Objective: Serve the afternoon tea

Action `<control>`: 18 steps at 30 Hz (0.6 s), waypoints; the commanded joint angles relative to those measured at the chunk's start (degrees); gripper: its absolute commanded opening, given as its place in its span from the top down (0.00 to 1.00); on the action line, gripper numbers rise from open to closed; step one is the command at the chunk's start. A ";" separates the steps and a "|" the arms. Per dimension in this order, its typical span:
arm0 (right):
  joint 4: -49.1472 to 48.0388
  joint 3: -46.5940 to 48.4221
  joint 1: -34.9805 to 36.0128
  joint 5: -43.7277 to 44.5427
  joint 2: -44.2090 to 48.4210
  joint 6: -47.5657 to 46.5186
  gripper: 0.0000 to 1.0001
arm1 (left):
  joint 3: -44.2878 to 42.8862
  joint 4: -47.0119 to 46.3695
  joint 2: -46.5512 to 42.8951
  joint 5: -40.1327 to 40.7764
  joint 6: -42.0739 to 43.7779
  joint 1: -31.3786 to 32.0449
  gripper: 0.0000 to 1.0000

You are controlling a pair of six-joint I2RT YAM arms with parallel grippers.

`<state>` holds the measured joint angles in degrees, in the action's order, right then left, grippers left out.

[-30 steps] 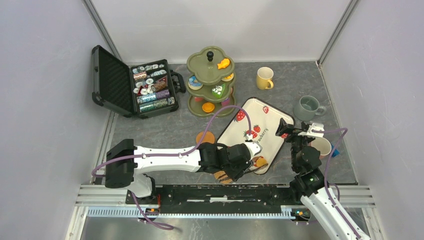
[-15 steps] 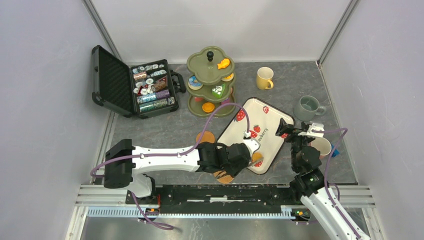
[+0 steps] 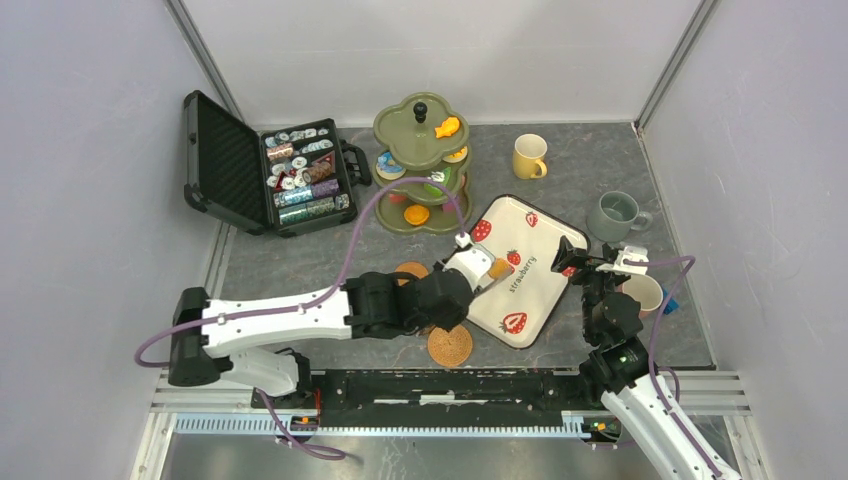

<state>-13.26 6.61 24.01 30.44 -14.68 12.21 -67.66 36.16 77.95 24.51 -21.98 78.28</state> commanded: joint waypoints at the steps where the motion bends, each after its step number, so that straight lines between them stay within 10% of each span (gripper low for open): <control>1: -1.58 0.59 0.34 -0.42 -0.15 0.45 0.02 | -3.01 1.63 -5.91 7.73 3.32 -1.97 0.74; 18: -1.99 0.37 0.32 -0.59 -0.62 0.50 0.02 | -15.76 10.11 -18.19 9.73 12.48 -25.93 0.69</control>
<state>-13.28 6.61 24.01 30.24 -14.85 12.21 -76.77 45.36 60.77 31.77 -15.77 56.58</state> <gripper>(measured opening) 0.978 0.432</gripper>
